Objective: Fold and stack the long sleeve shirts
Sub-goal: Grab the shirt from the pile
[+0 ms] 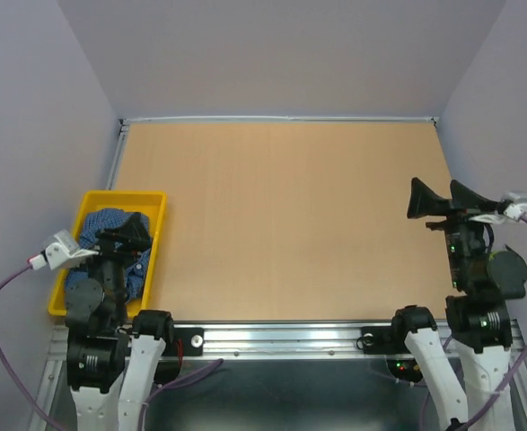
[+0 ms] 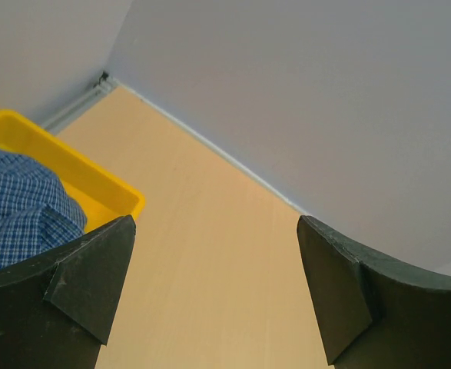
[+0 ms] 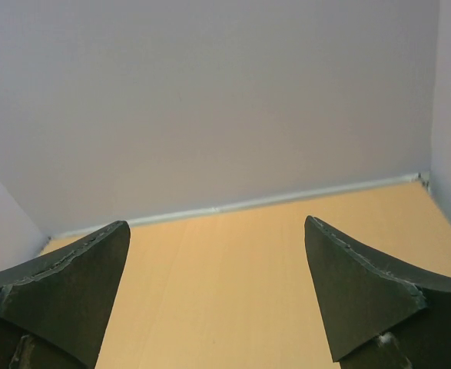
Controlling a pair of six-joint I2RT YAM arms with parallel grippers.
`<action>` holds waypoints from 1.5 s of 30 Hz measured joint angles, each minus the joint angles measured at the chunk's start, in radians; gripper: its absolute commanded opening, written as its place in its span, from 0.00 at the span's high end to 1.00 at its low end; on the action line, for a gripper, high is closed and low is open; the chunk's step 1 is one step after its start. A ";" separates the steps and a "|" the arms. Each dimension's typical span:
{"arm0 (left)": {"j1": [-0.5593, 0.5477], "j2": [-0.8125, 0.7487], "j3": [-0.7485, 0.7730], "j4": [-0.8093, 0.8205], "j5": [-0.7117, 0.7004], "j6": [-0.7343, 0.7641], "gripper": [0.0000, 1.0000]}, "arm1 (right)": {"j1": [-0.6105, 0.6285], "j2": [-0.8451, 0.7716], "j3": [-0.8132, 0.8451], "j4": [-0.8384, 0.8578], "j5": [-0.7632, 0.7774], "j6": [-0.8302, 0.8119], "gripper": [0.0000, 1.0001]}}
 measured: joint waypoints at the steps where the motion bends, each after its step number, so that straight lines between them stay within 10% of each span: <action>1: 0.000 0.032 -0.003 -0.003 0.007 -0.011 0.01 | 0.000 0.031 -0.008 -0.002 0.000 0.016 0.00; 17: 0.064 0.947 0.025 -0.042 -0.045 -0.098 0.01 | 0.000 0.674 -0.007 -0.270 -0.158 0.224 0.00; 39: 0.497 1.262 -0.069 0.155 -0.049 -0.136 0.02 | 0.000 0.702 -0.008 -0.304 -0.244 0.225 0.00; 42: 0.506 1.308 -0.068 0.185 -0.037 -0.127 0.16 | 0.000 0.702 -0.009 -0.304 -0.246 0.224 0.00; 45: 0.509 1.338 -0.061 0.197 -0.037 -0.109 0.50 | 0.000 0.702 -0.009 -0.304 -0.248 0.221 0.00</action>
